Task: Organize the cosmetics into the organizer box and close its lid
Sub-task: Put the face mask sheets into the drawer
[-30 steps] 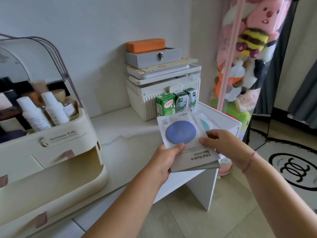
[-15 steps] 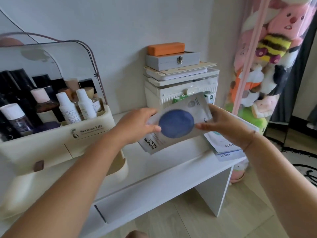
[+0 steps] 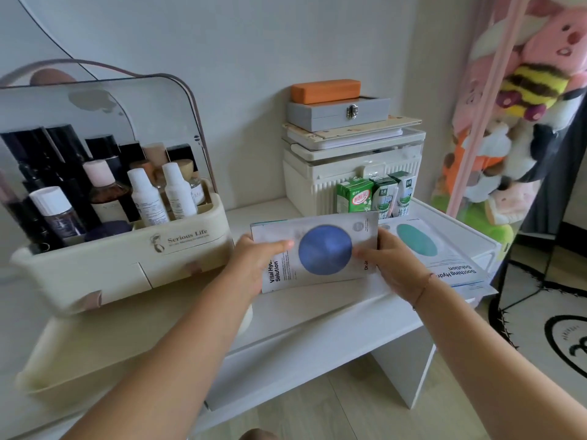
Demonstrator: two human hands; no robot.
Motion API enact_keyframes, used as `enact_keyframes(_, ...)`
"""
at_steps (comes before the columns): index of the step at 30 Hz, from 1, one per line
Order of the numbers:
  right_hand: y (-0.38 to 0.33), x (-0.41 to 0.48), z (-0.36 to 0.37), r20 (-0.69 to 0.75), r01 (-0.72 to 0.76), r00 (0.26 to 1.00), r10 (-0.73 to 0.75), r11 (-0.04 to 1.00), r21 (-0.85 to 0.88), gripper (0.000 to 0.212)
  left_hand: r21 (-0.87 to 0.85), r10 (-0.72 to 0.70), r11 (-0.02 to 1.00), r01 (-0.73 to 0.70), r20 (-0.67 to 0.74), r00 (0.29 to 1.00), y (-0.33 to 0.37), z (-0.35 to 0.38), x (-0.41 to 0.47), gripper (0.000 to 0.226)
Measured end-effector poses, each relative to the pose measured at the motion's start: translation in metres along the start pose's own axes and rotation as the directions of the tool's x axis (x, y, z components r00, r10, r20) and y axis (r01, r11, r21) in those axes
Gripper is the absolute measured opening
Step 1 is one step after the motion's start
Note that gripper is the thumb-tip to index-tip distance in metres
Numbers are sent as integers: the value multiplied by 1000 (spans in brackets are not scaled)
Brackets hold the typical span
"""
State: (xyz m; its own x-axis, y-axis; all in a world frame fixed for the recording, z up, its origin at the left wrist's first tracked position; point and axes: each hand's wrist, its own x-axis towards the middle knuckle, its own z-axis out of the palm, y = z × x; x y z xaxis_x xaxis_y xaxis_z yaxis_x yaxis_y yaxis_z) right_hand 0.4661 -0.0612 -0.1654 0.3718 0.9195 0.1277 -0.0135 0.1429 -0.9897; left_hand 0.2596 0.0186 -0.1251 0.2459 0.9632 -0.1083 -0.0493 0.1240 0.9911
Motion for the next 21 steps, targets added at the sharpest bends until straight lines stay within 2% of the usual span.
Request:
enact_keyframes(3, 9, -4, 10, -45, -4, 999, 8, 997, 83, 39, -18, 3, 1000, -3, -39, 999, -19, 5, 1, 33)
enact_keyframes(7, 3, -12, 14, -157, 74, 986, -62, 995, 71, 28, 100, 86, 992, -77, -81, 993, -17, 9, -2, 37)
enact_keyframes(11, -32, -32, 22, -182, 258, 953, -244, 964, 57, 28, 207, 303, 935, -288, -46, 952, 18, -1, -27, 33)
enact_keyframes(13, -52, -43, 36, -152, 325, 937, -316, 945, 39, 26, 175, 407, 904, -391, -66, 911, 34, -19, -45, 28)
enact_keyframes(15, -64, -53, 57, -53, 325, 944, -325, 946, -9, 22, 132, 444, 894, -427, -148, 884, 43, -44, -64, 22)
enact_keyframes(18, -61, -64, 95, 60, 277, 961, -271, 952, -128, 11, 171, 448, 894, -415, -289, 846, 45, -87, -86, 12)
enact_keyframes(21, -53, -70, 135, 133, 232, 969, -210, 955, -185, 17, 270, 450, 889, -371, -355, 820, 38, -130, -104, 6)
